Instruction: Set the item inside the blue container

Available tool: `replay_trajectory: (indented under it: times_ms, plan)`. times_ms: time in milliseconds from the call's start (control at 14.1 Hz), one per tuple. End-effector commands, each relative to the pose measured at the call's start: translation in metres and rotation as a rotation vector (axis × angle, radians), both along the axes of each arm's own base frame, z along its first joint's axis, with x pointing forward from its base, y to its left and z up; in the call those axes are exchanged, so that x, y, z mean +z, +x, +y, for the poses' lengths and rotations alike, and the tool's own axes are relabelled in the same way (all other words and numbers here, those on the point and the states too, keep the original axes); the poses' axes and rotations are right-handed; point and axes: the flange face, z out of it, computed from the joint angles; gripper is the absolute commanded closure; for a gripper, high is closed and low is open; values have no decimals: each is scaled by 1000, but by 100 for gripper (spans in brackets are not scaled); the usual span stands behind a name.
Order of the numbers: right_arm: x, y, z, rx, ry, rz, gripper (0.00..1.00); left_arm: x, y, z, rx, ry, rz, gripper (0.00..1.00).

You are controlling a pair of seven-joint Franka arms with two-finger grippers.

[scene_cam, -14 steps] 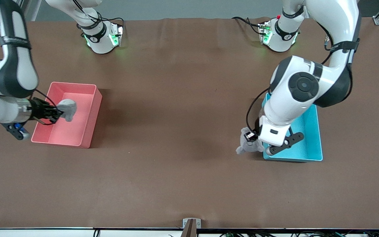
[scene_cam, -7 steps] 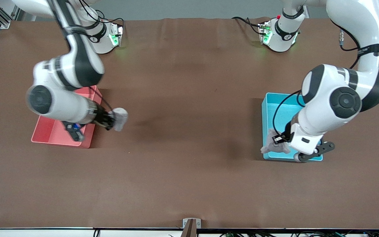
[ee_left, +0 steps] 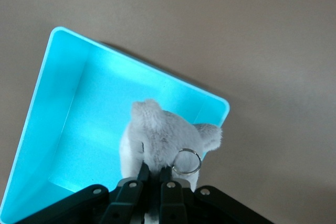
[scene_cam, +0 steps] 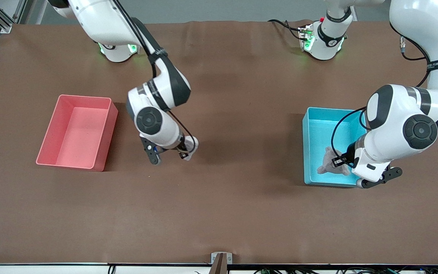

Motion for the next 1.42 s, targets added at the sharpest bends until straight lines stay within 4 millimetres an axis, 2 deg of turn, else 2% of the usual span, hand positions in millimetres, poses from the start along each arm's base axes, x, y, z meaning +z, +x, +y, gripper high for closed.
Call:
replay_trajectory:
  times_ms: [0, 213, 354, 425, 496, 567, 638, 708, 779, 850, 921, 1063, 1204, 1275, 1346]
  plan:
    - [-22, -2, 34, -43, -1, -51, 100, -15, -11, 5, -14, 12, 30, 100]
    - [-61, -27, 66, -38, -27, -42, 100, -44, -15, 12, -2, 16, 77, 100]
    - [-68, -33, 71, -22, -41, -41, 98, -59, -14, 23, 9, 21, 92, 100]
    - [-69, -33, 70, -21, -44, -38, 92, -59, -12, 34, 13, 41, 89, 100]
    - [-69, -33, 70, -20, -44, -38, 64, -59, -11, 42, 10, 62, 87, 99]
    - [-69, -33, 70, -17, -45, -39, 8, -67, -11, 49, 11, 73, 96, 99]
    - [-68, -32, 69, -6, -49, -47, 0, -73, -10, 57, 22, 75, 105, 93]
    - [-64, -30, 70, 15, -58, -60, 0, -81, -10, 65, 33, 78, 119, 75]
    - [-60, -29, 69, 29, -70, -69, 0, -83, -10, 71, 42, 77, 124, 41]
    - [-54, -24, 65, 24, -69, -75, 0, -84, -11, 72, 45, 80, 131, 0]
    - [-43, -16, 59, 13, -68, -68, 0, -85, -12, 73, 45, 81, 140, 0]
    - [-15, 1, 44, 74, -78, -26, 0, -74, -12, 72, 42, 99, 143, 0]
    - [15, 16, 18, 276, -68, 2, 0, -49, -8, 61, 32, 101, 121, 0]
    - [39, 23, 1, 380, -53, -11, 0, -32, -5, 45, 17, 100, 112, 0]
    - [46, 31, -27, 439, -49, 7, 0, -18, -5, 17, -15, 85, 107, 0]
